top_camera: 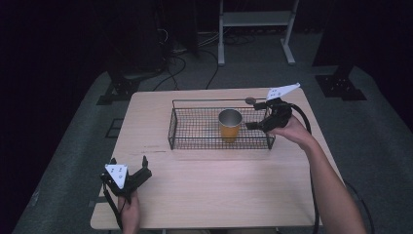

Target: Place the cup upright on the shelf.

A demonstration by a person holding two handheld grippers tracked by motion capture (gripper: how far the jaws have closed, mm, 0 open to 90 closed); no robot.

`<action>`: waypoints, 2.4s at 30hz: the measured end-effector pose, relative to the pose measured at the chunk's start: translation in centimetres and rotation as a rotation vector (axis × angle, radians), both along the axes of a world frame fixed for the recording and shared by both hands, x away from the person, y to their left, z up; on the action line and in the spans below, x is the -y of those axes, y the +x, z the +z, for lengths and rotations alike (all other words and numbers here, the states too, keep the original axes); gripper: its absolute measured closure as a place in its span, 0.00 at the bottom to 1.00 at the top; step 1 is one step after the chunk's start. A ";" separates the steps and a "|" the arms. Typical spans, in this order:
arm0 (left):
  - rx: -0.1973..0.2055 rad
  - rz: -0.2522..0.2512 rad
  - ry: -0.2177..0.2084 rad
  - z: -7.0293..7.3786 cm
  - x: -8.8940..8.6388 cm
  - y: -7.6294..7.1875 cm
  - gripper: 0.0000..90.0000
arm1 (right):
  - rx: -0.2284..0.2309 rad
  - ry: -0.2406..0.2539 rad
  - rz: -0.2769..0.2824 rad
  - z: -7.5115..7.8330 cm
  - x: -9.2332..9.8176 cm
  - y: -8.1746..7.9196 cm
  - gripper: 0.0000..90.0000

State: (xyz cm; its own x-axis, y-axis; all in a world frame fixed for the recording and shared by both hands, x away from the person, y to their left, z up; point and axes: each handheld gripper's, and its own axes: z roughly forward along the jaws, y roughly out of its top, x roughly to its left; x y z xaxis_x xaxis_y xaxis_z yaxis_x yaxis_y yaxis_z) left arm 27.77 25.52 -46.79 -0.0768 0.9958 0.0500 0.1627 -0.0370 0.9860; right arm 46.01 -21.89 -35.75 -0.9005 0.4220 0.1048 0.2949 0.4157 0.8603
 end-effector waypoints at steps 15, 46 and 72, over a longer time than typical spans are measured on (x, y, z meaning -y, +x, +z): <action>-0.001 -0.002 0.006 0.0 0.1 0.0 0.00 | 0.006 0.022 0.012 0.0 1.4 -1.9 0.00; -0.002 -0.004 0.011 0.0 0.1 0.0 0.00 | -0.007 0.062 0.009 -1.8 4.4 -5.7 0.00; -0.004 -0.004 0.014 0.0 0.1 0.0 0.00 | -0.021 0.079 0.010 -3.4 5.5 -7.9 0.00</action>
